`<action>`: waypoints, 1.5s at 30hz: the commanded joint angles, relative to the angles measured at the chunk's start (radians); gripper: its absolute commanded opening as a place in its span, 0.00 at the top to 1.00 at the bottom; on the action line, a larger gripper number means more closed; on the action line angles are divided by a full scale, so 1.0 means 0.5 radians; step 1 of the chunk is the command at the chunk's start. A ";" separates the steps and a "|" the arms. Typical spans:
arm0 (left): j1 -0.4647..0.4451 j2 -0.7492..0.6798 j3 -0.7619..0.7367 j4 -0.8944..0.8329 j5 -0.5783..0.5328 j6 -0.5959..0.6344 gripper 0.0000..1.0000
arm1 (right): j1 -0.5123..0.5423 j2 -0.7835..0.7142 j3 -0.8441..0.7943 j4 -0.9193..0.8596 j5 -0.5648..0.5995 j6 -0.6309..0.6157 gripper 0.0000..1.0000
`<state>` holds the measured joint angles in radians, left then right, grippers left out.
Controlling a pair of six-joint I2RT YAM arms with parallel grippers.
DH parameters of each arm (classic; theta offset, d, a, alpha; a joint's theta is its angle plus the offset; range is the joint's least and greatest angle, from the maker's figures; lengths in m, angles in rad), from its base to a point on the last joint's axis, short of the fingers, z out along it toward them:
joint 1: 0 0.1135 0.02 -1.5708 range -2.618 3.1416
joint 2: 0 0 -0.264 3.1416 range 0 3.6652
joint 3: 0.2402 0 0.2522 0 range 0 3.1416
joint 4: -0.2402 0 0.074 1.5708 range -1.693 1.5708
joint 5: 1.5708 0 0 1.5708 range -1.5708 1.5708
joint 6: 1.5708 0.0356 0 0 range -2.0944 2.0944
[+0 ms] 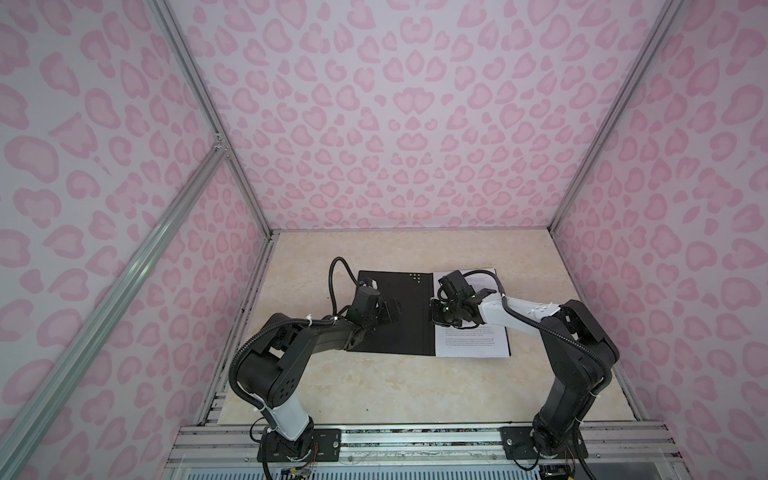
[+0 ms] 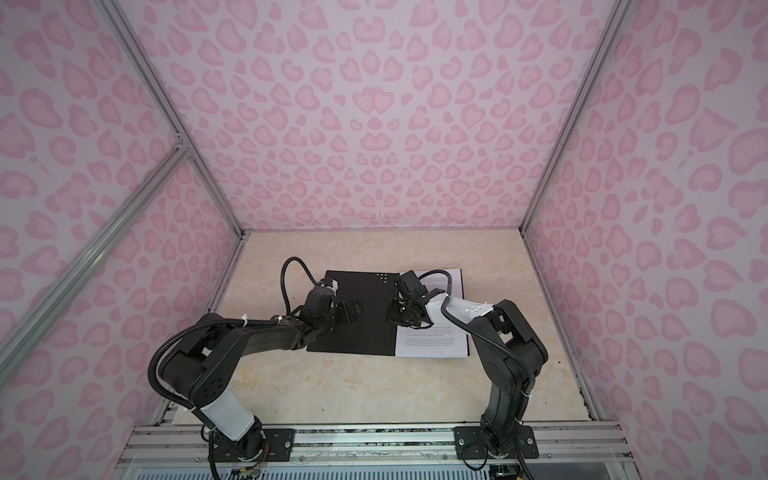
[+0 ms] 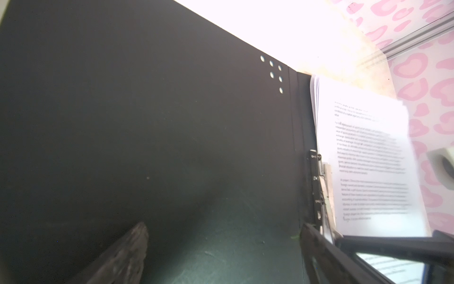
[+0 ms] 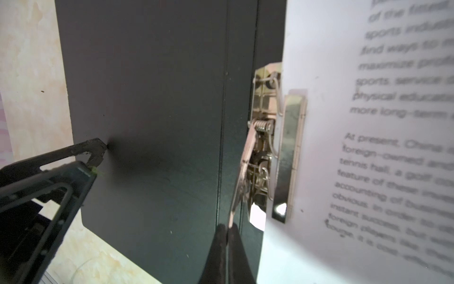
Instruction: Put the files into the folder
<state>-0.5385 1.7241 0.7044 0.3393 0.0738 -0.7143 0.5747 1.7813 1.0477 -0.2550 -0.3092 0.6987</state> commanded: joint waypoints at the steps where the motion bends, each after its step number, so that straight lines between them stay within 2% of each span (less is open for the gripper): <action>1: -0.012 0.094 -0.037 -0.800 0.195 -0.141 0.01 | -0.002 -0.028 -0.040 -0.097 -0.059 -0.043 0.99; 8: -0.012 0.101 -0.034 -0.799 0.196 -0.139 0.02 | -0.046 -0.046 -0.176 0.100 -0.222 0.031 0.99; 18: -0.012 0.108 -0.031 -0.806 0.188 -0.145 0.02 | -0.065 -0.075 -0.314 0.103 -0.143 0.025 1.00; 24: -0.012 0.107 -0.019 -0.811 0.184 -0.146 0.02 | -0.093 -0.060 -0.397 -0.086 -0.044 -0.140 1.00; 28: -0.012 0.133 -0.007 -0.816 0.182 -0.148 0.02 | -0.094 -0.035 -0.404 -0.074 -0.018 -0.147 1.00; 37: -0.012 0.158 0.002 -0.811 0.177 -0.149 0.02 | -0.091 0.034 -0.235 -0.401 0.188 -0.259 1.00; 45: -0.012 0.163 0.004 -0.814 0.175 -0.147 0.03 | -0.075 0.258 -0.106 -0.521 0.166 -0.286 1.00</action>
<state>-0.5442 1.7573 0.7288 0.3622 0.0952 -0.7174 0.5304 1.8343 1.0061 -0.3252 -0.3775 0.5949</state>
